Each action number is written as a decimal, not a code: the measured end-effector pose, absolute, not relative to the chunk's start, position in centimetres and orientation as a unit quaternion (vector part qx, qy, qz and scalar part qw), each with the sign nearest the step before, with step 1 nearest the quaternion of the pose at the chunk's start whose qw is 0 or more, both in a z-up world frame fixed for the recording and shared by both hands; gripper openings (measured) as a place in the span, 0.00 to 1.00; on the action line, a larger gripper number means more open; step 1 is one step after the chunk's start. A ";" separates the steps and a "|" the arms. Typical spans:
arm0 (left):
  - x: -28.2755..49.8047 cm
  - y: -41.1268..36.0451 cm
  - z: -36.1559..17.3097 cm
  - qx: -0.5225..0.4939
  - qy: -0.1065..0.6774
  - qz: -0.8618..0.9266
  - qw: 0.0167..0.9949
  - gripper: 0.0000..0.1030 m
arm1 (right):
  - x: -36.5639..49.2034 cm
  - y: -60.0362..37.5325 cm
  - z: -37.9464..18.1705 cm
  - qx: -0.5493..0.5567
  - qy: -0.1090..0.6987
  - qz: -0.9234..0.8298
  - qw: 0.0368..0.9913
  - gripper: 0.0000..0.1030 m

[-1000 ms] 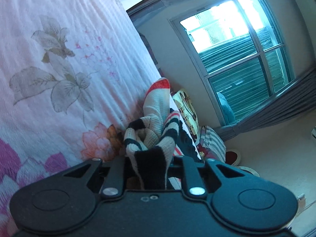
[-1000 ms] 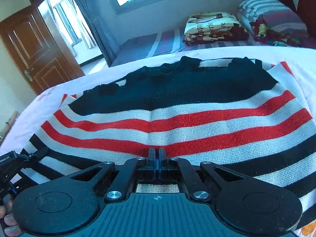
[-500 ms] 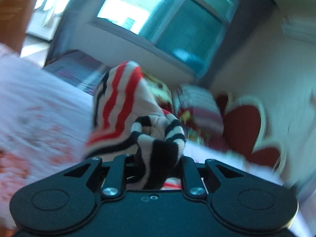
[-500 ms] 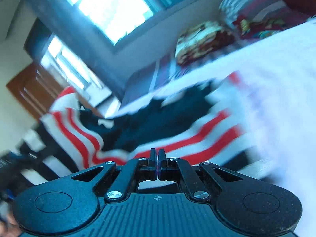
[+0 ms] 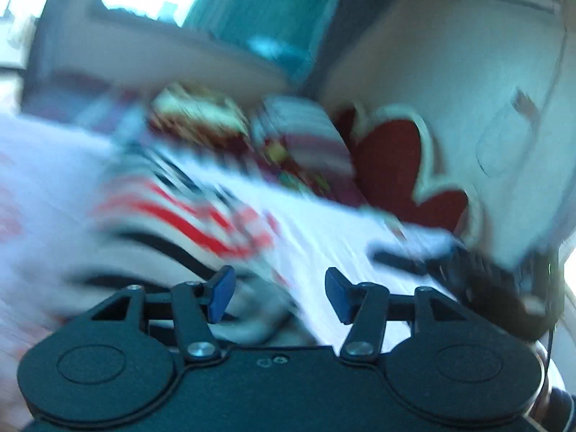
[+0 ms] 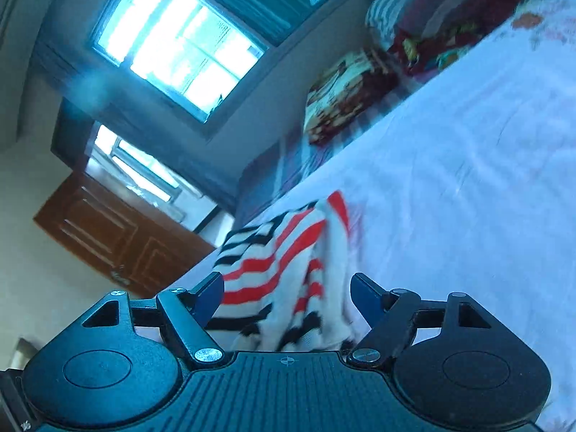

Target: Fold small clothes

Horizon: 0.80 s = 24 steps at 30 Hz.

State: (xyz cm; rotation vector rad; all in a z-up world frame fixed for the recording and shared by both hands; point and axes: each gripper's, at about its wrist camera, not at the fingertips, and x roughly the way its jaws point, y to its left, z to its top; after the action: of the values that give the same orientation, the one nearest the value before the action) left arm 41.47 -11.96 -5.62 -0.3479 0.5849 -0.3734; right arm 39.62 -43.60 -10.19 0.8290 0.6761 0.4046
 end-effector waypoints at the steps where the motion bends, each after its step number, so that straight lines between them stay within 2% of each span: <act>1: 41.3 -10.3 -5.4 -0.171 0.276 -0.153 0.934 0.54 | 39.7 -43.1 -10.4 0.397 0.333 0.197 0.833 0.75; 5: 43.1 -4.8 -7.0 -0.191 0.315 -0.074 0.927 0.53 | 40.4 -41.0 -11.6 0.425 0.384 0.221 0.789 0.75; 9: 44.1 -3.5 -8.8 -0.214 0.341 -0.064 0.913 0.52 | 41.6 -38.7 -12.5 0.408 0.429 0.210 0.778 0.75; 11: 43.9 -3.5 -10.0 -0.210 0.352 -0.063 0.910 0.52 | 42.2 -37.6 -12.7 0.397 0.438 0.207 0.780 0.66; 12: 43.8 -3.7 -10.6 -0.207 0.357 -0.062 0.909 0.52 | 42.4 -37.1 -12.7 0.388 0.439 0.205 0.784 0.56; 13: 43.7 -3.3 -10.9 -0.210 0.360 -0.061 0.907 0.53 | 42.7 -36.5 -12.7 0.374 0.443 0.201 0.790 0.50; 14: 43.8 -2.9 -11.0 -0.218 0.360 -0.062 0.905 0.53 | 43.1 -35.9 -12.7 0.356 0.444 0.193 0.799 0.47; 17: 42.8 -1.6 -10.4 -0.235 0.326 -0.071 0.913 0.54 | 44.0 -33.9 -12.4 0.295 0.443 0.171 0.829 0.46; 18: 42.9 -1.3 -10.2 -0.240 0.317 -0.074 0.915 0.54 | 44.1 -33.3 -12.3 0.277 0.442 0.167 0.837 0.43; 19: 43.3 -1.1 -10.0 -0.241 0.319 -0.075 0.914 0.54 | 44.1 -32.7 -12.2 0.252 0.436 0.164 0.848 0.26; 22: 45.2 -1.4 -10.0 -0.218 0.342 -0.087 0.910 0.52 | 42.6 -30.1 -10.3 0.131 0.376 0.179 0.900 0.24; 24: 45.9 -1.7 -9.6 -0.199 0.334 -0.107 0.915 0.52 | 40.9 -29.9 -8.6 0.101 0.312 0.201 0.923 0.24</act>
State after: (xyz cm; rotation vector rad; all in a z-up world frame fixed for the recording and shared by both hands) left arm 45.91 -1.74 -9.57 -0.4107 0.6883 -0.2202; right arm 40.93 -29.87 -8.57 0.2078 0.6397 0.4117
